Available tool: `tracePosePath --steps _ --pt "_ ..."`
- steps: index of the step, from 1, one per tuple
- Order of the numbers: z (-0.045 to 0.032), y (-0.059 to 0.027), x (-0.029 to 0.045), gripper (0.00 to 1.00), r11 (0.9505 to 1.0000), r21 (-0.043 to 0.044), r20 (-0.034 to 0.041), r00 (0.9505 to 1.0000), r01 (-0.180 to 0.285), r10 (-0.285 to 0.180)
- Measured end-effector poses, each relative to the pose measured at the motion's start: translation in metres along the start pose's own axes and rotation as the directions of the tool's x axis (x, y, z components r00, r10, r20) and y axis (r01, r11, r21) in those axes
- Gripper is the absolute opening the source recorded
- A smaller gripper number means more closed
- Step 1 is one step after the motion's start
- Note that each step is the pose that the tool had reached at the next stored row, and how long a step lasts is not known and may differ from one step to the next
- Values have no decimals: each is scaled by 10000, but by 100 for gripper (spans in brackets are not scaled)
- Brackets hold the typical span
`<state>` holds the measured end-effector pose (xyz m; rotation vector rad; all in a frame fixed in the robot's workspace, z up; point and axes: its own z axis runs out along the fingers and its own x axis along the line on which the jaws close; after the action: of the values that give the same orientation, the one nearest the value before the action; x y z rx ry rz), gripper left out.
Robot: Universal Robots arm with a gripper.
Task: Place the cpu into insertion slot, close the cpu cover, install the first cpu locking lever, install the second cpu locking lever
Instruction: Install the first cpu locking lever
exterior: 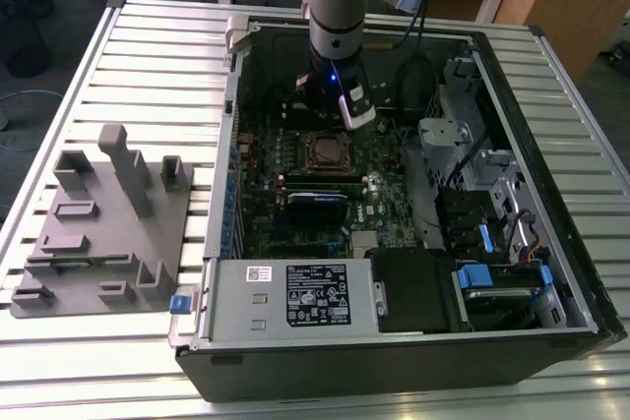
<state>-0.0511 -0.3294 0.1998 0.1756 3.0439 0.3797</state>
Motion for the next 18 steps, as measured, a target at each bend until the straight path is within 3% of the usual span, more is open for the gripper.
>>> tracePosePath --steps 18 --pt "40 2 -2 11 9997 14 60 9997 -230 230"
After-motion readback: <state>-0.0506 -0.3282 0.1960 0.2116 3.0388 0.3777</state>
